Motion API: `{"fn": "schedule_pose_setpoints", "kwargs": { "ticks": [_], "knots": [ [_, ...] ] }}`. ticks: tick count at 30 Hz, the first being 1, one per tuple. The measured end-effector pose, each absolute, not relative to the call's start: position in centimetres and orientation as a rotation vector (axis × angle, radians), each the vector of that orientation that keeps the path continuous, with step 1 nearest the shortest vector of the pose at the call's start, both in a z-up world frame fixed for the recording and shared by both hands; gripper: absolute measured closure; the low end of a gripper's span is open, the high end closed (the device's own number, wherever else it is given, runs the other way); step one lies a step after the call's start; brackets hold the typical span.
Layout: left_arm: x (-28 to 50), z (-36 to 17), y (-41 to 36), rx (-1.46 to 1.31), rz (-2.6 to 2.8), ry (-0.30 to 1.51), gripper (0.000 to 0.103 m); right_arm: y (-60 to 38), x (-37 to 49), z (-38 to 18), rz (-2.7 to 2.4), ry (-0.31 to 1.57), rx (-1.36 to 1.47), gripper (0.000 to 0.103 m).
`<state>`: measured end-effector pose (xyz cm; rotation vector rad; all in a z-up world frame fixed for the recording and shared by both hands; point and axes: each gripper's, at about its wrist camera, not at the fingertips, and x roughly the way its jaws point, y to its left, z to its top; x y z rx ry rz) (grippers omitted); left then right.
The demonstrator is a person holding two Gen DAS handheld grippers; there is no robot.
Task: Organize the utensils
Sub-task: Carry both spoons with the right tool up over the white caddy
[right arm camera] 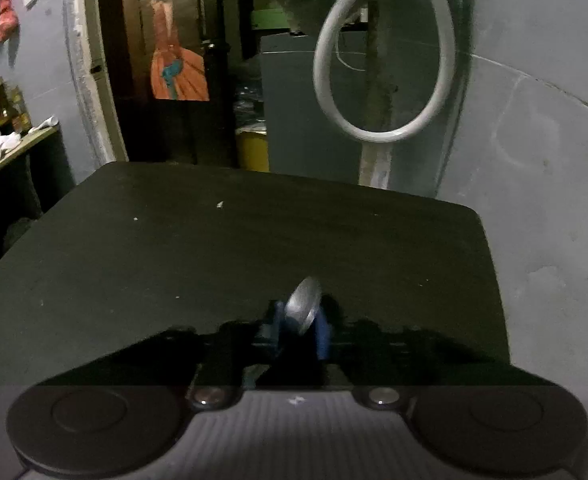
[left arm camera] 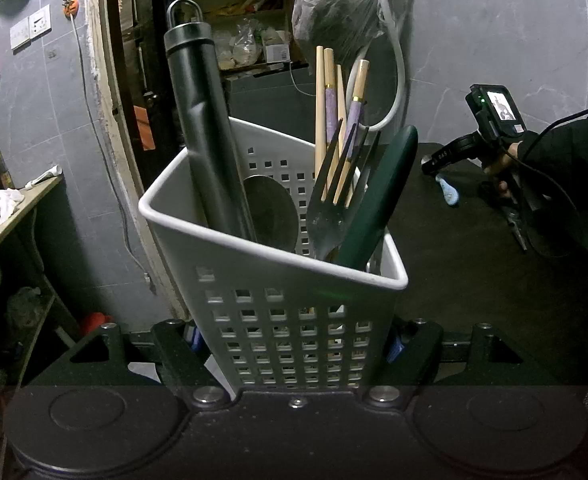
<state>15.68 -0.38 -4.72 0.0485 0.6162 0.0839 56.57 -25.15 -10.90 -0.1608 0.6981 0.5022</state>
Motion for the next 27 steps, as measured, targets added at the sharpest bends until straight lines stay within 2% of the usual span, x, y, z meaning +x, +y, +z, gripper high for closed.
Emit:
{"fn": "schedule_pose_setpoints", "kwargs": {
  "ticks": [5,9,15,27],
  "knots": [
    [15.7,-4.7,-0.4,0.048,0.083,0.617,0.025,-24.2,55.7,-10.7,0.508,0.682,-0.23,0.096],
    [15.7,-4.7,-0.4,0.047,0.082,0.616,0.025,-22.0,54.7,-10.5,0.493,0.672,-0.374,0.097],
    [15.7,-4.9,-0.2,0.036,0.079,0.615,0.025,-21.9,54.9,-9.6,0.464,0.72,-0.288,0.098],
    [15.8,-5.2,0.9,0.004,0.058,0.616,0.026,-23.3,43.5,0.9,0.586,0.42,-0.053,0.098]
  ]
}}
